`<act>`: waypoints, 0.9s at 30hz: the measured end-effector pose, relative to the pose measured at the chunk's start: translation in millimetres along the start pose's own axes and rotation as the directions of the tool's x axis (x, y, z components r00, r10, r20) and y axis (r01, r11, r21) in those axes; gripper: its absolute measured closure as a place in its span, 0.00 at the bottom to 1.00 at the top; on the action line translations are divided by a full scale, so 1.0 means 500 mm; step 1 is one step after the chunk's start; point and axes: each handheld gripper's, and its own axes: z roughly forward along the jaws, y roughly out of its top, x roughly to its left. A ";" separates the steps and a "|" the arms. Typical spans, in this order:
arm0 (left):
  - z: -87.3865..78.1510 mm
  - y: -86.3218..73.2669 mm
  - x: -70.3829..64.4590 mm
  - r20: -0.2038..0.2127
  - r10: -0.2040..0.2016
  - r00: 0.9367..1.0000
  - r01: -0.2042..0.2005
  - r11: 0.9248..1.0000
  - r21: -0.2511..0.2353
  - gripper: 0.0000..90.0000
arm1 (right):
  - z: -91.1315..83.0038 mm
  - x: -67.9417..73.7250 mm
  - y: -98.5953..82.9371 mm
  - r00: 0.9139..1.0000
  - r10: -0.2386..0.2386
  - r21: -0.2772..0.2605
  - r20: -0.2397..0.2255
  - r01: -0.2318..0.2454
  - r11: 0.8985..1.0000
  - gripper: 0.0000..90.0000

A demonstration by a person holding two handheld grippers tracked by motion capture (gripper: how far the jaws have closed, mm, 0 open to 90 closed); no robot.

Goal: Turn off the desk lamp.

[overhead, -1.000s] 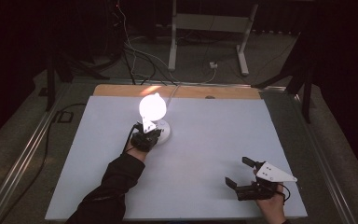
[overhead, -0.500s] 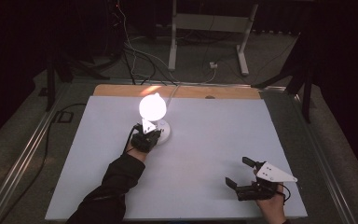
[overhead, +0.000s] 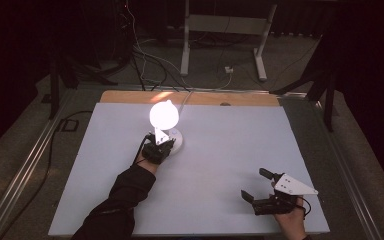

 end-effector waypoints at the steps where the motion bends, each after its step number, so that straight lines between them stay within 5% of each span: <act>1: 0.000 0.000 0.000 0.000 -0.003 1.000 0.003 1.000 -0.001 1.00 | 0.000 0.000 0.000 1.000 0.000 0.000 0.000 0.000 1.000 0.00; 4: -0.004 0.003 0.005 0.025 -0.040 0.999 0.040 0.999 -0.001 1.00 | -0.001 0.000 0.000 1.000 -0.003 -0.003 0.000 0.003 1.000 0.00; 16: -0.040 0.029 -0.007 0.115 -0.055 0.992 0.055 0.998 0.005 0.98 | -0.004 -0.002 0.001 1.000 0.000 -0.007 0.001 0.000 1.000 0.00; 20: -0.052 0.025 -0.008 0.142 -0.050 0.989 0.049 0.999 0.011 0.80 | -0.004 -0.002 0.001 1.000 -0.001 -0.008 0.001 0.001 1.000 0.00; 21: -0.057 0.021 -0.008 0.194 -0.054 0.980 0.054 0.999 0.005 0.74 | -0.004 -0.002 0.001 1.000 0.000 -0.009 0.001 0.000 1.000 0.00; 27: -0.076 0.020 -0.008 0.221 -0.034 0.975 0.036 0.999 -0.005 0.66 | -0.005 -0.002 0.001 1.000 0.000 -0.008 0.002 0.000 1.000 0.00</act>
